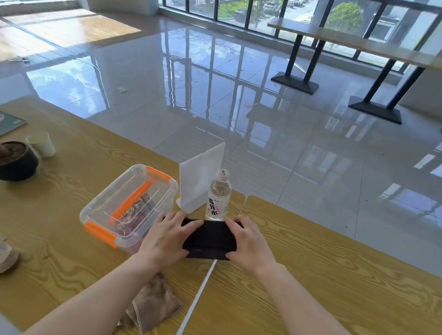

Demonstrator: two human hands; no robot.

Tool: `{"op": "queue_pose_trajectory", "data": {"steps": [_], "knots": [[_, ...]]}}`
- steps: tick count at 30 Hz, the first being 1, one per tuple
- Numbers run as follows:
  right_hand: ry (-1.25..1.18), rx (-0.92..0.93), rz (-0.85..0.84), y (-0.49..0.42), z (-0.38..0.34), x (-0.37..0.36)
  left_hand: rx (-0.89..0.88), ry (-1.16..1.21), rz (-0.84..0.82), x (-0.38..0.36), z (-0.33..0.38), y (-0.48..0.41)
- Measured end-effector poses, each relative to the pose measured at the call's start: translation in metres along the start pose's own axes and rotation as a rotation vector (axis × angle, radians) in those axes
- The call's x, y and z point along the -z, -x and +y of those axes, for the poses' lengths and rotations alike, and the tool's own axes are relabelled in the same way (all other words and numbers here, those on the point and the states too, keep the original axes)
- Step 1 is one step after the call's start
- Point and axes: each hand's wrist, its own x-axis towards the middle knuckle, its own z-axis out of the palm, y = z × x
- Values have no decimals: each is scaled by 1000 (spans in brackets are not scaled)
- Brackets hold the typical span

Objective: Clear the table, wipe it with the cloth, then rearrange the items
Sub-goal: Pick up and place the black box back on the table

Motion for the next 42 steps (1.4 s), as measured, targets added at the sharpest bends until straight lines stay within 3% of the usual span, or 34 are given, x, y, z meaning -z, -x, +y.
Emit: {"op": "queue_pose_trajectory", "data": {"steps": [11, 27, 42], "knots": [[-13, -36, 151, 70, 31, 37, -113, 10, 104, 19, 71, 6], [14, -185, 235, 229, 145, 120, -300, 61, 102, 24, 266, -4], [45, -530, 345, 328, 190, 162, -633, 140, 74, 28, 378, -50]]}}
